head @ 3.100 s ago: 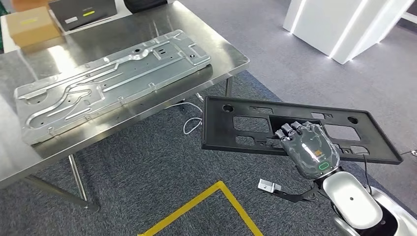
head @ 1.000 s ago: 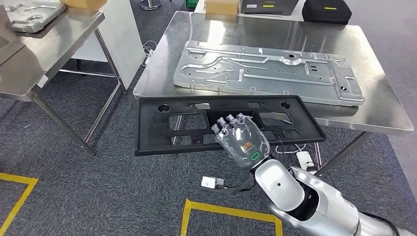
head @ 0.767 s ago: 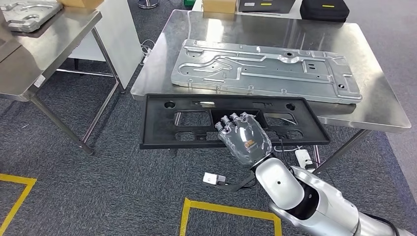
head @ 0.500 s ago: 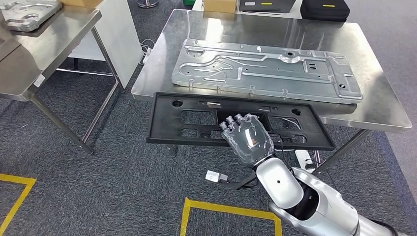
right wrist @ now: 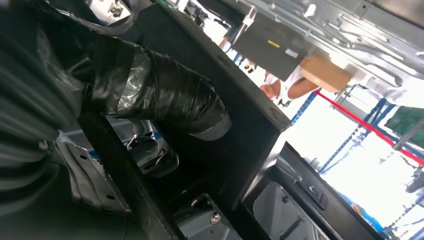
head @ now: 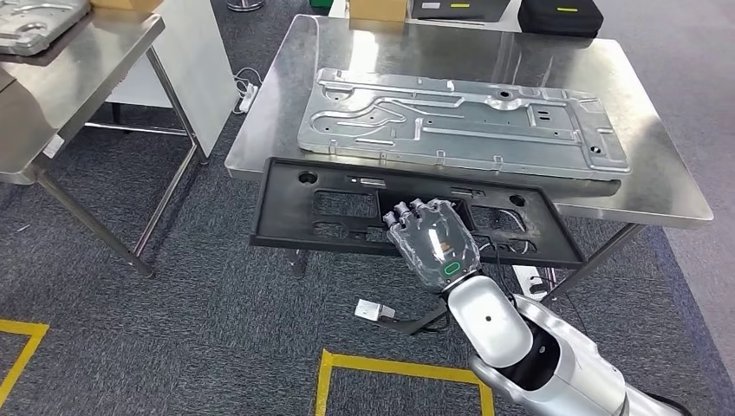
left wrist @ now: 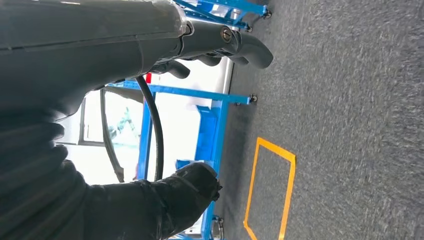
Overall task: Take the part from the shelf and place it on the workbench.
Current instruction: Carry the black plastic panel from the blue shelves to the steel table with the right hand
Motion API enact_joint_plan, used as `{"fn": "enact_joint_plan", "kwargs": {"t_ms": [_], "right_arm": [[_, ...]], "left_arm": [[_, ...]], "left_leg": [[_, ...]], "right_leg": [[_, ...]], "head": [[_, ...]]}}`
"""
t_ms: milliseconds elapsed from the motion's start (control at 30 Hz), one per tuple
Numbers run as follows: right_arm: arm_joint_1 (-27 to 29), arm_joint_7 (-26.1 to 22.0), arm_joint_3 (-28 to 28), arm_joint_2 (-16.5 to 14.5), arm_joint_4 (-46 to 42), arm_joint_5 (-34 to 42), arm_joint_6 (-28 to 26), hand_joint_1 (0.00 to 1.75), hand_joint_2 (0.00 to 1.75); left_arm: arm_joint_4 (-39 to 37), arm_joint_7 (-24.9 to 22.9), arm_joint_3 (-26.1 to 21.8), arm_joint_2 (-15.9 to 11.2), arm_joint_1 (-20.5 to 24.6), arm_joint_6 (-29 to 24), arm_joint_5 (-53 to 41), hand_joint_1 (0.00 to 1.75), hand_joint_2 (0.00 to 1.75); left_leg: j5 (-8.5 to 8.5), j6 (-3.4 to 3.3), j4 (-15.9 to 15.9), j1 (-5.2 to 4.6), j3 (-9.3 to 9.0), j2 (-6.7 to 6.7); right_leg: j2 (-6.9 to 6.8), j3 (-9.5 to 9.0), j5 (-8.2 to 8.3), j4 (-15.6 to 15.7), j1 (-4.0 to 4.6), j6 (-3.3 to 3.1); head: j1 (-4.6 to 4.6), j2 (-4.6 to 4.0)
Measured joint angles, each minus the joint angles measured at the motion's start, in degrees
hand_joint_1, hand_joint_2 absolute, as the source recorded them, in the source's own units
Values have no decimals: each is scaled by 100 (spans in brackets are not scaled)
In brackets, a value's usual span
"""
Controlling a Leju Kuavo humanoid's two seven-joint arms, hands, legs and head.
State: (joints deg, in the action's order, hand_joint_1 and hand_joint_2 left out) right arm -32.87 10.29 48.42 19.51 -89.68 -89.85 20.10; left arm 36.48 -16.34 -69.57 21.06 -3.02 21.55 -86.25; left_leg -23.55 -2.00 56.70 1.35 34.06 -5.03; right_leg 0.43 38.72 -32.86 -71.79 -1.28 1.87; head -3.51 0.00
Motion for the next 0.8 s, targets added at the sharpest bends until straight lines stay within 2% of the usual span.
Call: {"fn": "enact_joint_plan", "kwargs": {"t_ms": [67, 100, 133, 233, 300, 333, 400, 433, 467, 500, 533, 567, 600, 667, 767, 800], "right_arm": [[1, 0, -14, -14, 1, 0, 8, 175, 175], [5, -2, -23, -17, 0, 0, 5, 175, 175], [12, -4, -31, -17, 0, 0, -12, 175, 175], [33, -19, -61, -19, 3, 0, -86, 175, 175], [31, -22, -81, -26, 4, 0, -88, 175, 175], [30, -23, -86, -30, 6, 0, -81, 175, 175], [31, -32, -92, -32, 20, 0, -67, 175, 175], [33, -38, -93, -32, 32, 0, -62, 175, 175], [35, -44, -93, -32, 45, 0, -59, 175, 175], [34, -44, -93, -32, 56, 0, -59, 175, 175], [29, -37, -94, -32, 63, 0, -60, 175, 175], [21, -24, -95, -32, 67, 0, -63, 175, 175], [12, -9, -96, -32, 69, 0, -69, 175, 175], [3, 7, -107, -32, 80, 0, -87, 175, 175], [9, 4, -127, -30, 111, 0, -124, 175, 175], [4, 4, -136, -29, 122, 0, -136, 175, 175]], "left_arm": [[-12, 0, 0, 1, 1, 1, 0, 0, 175], [-19, -3, 0, 1, 2, 2, 0, 0, 175], [-24, -9, 0, 1, 2, 2, 0, 0, 175], [-36, -23, 0, -2, -2, -4, 0, 0, 175], [-39, -19, 0, -4, -1, -2, 0, 0, 175], [-40, -14, 0, -5, 3, 2, 0, 0, 175], [-40, -2, 0, -7, 12, 16, 0, 0, 175], [-40, 4, 0, -8, 14, 25, 0, 0, 175], [-40, 8, 0, -9, 13, 36, 0, 0, 175], [-40, 13, 0, -9, 10, 46, 0, 0, 175], [-40, 16, 0, -10, 6, 55, 0, 0, 175], [-39, 19, -1, -13, 3, 62, 0, 0, 175], [-39, 20, -1, -20, 3, 65, 0, 0, 175], [-39, 16, -1, -32, 6, 66, 0, 0, 175], [-40, 6, 0, -36, -11, 65, 0, 0, 175], [-40, 4, 0, -34, -17, 64, 0, 0, 175]], "left_leg": [[-48, 50, 59, 2, -4, 2], [-77, 85, 97, -4, 0, -2], [-100, 120, 122, -11, 5, -4], [-137, 219, 133, -10, 7, -6], [-249, 270, 321, -11, 76, 153], [-381, 287, 583, -16, 195, 263], [-707, 308, 1358, -22, 606, 421], [-794, 310, 1678, -21, 797, 444], [-776, 301, 1817, -22, 902, 454], [-643, 279, 1717, -29, 882, 458], [-434, 240, 1403, -43, 743, 463], [-226, 180, 975, -68, 540, 481], [-92, 120, 593, -95, 341, 509], [-36, 28, 176, -146, 122, 548], [-49, -57, -3, -138, -30, 503], [-42, -78, -56, -124, -102, 491]], "right_leg": [[18, -370, 384, 745, -21, 0], [37, -521, 503, 1065, -15, -19], [52, -602, 547, 1236, -3, -45], [30, -641, 546, 1288, 32, -167], [-14, -706, 551, 1322, 14, -254], [-42, -740, 547, 1337, 8, -290], [-98, -777, 515, 1338, 27, -338], [-124, -793, 496, 1336, 39, -349], [-148, -813, 474, 1336, 51, -355], [-167, -841, 450, 1336, 62, -354], [-186, -880, 423, 1337, 74, -350], [-204, -919, 393, 1341, 81, -344], [-222, -954, 356, 1345, 97, -323], [-249, -1016, 314, 1368, 101, -262], [-242, -1074, 377, 1287, 85, -156], [-204, -1030, 332, 1169, 77, -131]], "head": [[-1, 0], [0, 0], [-2, 0], [-4, 1], [-10, 1], [-15, 1], [-20, 1], [-20, 0], [-20, 0], [-21, 0], [-21, 0], [-20, 0], [-19, 0], [-19, 0], [-18, 1], [-16, 1]]}}
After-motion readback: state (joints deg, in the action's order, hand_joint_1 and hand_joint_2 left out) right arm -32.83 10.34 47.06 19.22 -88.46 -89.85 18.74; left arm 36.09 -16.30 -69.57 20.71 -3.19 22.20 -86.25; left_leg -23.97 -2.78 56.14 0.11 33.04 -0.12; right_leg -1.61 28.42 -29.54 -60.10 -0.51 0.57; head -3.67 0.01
